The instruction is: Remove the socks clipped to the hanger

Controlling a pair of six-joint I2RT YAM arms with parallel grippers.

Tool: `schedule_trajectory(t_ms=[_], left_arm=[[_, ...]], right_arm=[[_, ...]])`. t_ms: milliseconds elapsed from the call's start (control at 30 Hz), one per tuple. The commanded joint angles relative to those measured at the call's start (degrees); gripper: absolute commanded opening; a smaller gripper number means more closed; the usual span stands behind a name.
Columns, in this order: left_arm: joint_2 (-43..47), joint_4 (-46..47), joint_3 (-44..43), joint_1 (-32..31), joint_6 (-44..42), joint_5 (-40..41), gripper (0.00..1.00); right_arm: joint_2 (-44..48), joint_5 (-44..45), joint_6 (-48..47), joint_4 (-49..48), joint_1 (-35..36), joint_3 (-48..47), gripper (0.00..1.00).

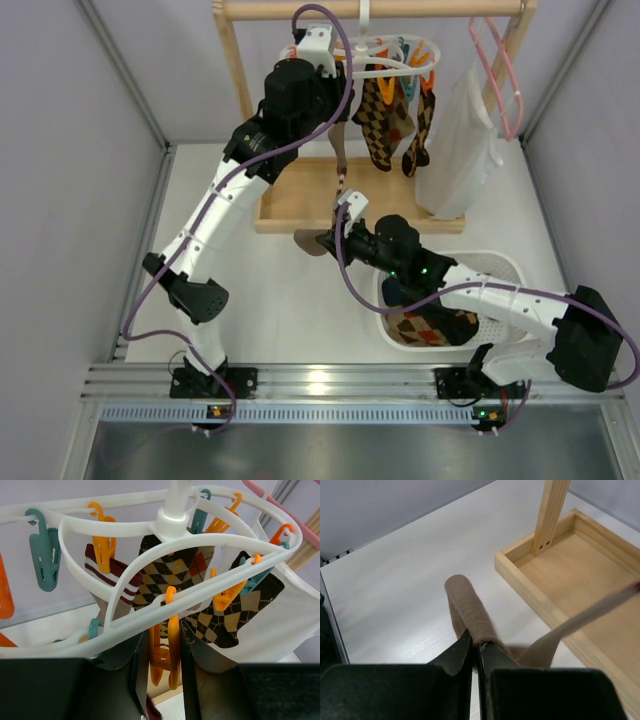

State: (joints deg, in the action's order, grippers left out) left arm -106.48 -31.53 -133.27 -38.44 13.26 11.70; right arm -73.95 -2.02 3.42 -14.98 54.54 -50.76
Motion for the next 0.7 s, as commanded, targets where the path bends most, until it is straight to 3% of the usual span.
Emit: schedule_trajectory(t_ms=[0, 100, 167, 267, 467, 567, 667], left_arm=[[1.3, 5.2, 0.2, -0.1, -0.7, -0.4, 0.04], [2.5, 5.2, 1.9, -0.1, -0.7, -0.8, 0.04], [4.5, 5.2, 3.2, -0.1, -0.5, -1.1, 0.13], [7.1, 5.2, 6.4, -0.1, -0.1, -0.4, 0.13], [13.5, 5.2, 12.0, 0.0, 0.3, 5.4, 0.20], [15.9, 5.2, 14.4, 0.2, 0.3, 5.5, 0.37], [18.6, 5.2, 17.2, 0.3, 0.8, 0.8, 0.61]], right_arm=[[2.8, -1.0, 0.6, -2.6, 0.8, 2.3, 0.00], [6.0, 0.4, 1.7, -0.9, 0.7, 3.8, 0.00], [9.0, 1.7, 3.5, 1.0, 0.7, 5.6, 0.00], [15.8, 6.7, 6.0, 10.2, 0.7, 5.4, 0.00], [26.0, 18.2, 11.1, 38.2, 0.7, -0.7, 0.00], [27.9, 21.9, 12.8, 50.1, 0.7, -5.9, 0.00], [30.0, 24.4, 13.8, 56.5, 0.7, -9.3, 0.00]])
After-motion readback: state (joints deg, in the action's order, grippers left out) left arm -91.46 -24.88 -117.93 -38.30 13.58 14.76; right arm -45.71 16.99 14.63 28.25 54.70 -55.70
